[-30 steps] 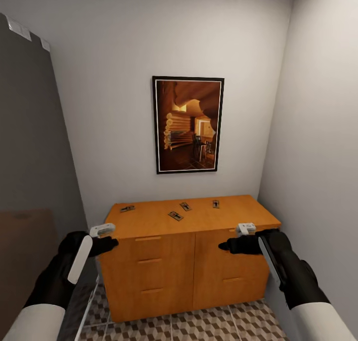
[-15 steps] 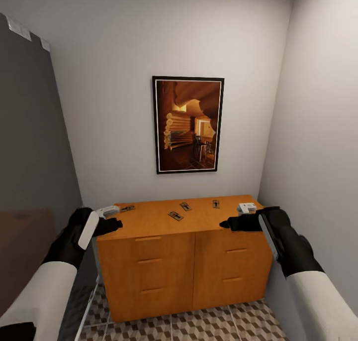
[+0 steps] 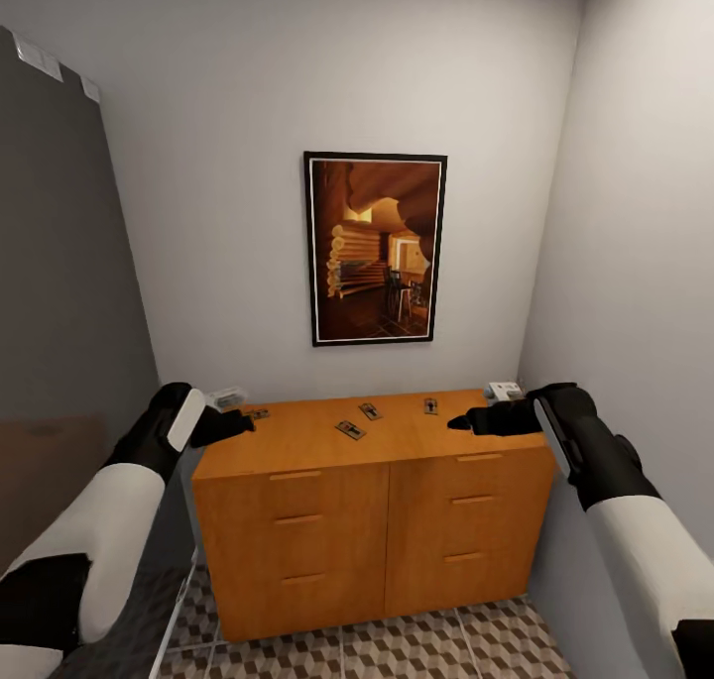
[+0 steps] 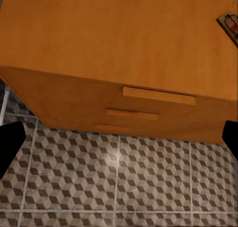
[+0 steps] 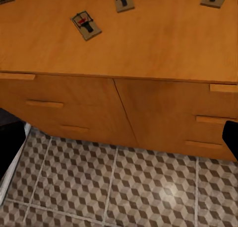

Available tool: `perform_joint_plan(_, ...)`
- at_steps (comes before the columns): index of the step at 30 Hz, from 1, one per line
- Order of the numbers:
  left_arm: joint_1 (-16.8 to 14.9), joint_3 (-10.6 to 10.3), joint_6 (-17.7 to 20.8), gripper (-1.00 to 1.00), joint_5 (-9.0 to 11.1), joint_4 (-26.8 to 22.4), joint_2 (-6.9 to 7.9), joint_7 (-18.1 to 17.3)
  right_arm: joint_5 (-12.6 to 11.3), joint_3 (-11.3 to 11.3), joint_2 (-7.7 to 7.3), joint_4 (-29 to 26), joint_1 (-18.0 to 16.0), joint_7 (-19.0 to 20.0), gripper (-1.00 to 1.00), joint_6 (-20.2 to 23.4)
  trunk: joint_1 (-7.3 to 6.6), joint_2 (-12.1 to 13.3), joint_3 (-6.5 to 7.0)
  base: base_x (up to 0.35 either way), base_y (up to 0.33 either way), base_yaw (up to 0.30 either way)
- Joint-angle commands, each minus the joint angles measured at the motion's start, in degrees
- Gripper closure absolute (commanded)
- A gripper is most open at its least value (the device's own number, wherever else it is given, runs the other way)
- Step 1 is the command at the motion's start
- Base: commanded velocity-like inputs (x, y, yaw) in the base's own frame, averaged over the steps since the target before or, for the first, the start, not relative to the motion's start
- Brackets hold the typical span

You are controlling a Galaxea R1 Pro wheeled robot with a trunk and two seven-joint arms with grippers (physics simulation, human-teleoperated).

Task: Take the four mousetraps from the cabinet in the bathroom and place them on the bathroom floor. Make sure all four end up on the same floor surface, and ensure that at least two of them are either under or directly next to the same bathroom sink.

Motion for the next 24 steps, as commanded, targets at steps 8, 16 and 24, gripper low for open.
perform_joint_plan(8, -3.3, -3.9, -1.0, -1.0, 0.2, 3.7, 0.17, -5.0, 0.6, 1.8, -3.89, 0.8, -2.5, 4.5, -1.0, 0.1, 0.02, 0.0, -0.03, 0.0, 0.0, 0.0)
perform_joint_plan(16, -4.0, -12.6, -3.7, -1.0, -0.1, 5.5, 0.53, -8.9, 0.6, 3.8, -7.09, 1.0, -3.8, 6.8, -1.0, 0.1, 0.02, 0.0, -0.03, 0.0, 0.0, 0.0)
perform_joint_plan(24, -4.2, -21.6, -10.8, -1.0, -0.5, 9.6, 0.78, -18.9, 0.6, 5.0, -10.19, 1.1, -4.1, 9.4, -1.0, 0.1, 0.02, 0.0, -0.03, 0.0, 0.0, 0.0)
